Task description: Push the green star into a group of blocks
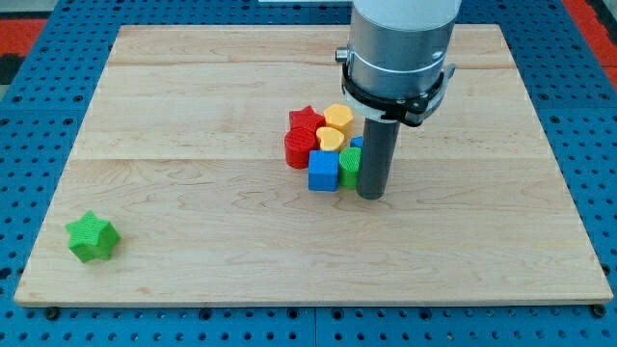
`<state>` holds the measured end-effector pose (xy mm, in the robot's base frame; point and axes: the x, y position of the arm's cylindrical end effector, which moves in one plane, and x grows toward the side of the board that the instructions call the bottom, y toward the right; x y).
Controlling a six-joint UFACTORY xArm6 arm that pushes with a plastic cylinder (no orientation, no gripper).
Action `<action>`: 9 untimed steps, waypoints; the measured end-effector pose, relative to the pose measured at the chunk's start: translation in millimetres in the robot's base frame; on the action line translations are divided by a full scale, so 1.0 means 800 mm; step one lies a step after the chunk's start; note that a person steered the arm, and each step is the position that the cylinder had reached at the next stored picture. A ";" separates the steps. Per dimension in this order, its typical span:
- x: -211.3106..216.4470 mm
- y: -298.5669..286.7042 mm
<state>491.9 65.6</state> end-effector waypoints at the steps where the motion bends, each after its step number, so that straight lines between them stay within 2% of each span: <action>1: 0.021 0.015; 2: 0.117 0.012; 3: 0.148 -0.174; 4: 0.148 -0.372; 5: 0.102 -0.440; 7: 0.066 -0.286; 9: 0.031 -0.268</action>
<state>517.0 -148.4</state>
